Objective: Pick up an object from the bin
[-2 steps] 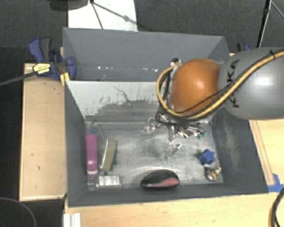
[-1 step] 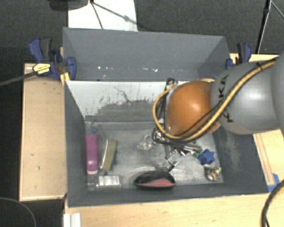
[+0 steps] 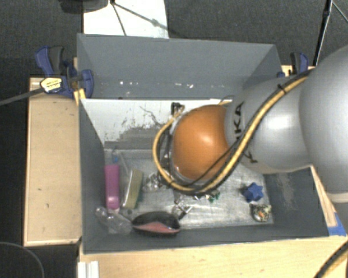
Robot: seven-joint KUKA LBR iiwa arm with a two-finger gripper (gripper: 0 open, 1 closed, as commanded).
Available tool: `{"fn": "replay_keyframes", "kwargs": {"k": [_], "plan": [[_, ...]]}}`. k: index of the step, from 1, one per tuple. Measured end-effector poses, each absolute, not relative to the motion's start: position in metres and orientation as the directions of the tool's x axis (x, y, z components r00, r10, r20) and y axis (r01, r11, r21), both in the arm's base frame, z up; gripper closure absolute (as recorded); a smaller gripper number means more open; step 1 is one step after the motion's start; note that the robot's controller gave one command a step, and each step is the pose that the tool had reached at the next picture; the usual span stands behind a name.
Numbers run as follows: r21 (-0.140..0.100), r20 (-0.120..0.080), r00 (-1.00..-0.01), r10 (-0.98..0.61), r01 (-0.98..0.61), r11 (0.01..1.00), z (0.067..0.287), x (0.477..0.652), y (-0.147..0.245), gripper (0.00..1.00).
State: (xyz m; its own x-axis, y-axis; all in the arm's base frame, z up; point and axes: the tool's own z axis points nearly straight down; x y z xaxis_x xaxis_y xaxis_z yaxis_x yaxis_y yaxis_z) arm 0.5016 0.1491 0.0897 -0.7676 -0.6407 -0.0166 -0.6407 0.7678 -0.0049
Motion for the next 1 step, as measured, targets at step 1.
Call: {"fn": "replay_keyframes", "kwargs": {"k": [1], "plan": [[-0.004,-0.005,-0.842,-0.539,-0.539,0.842,0.1029,0.5175,0.0696,0.0]]}}
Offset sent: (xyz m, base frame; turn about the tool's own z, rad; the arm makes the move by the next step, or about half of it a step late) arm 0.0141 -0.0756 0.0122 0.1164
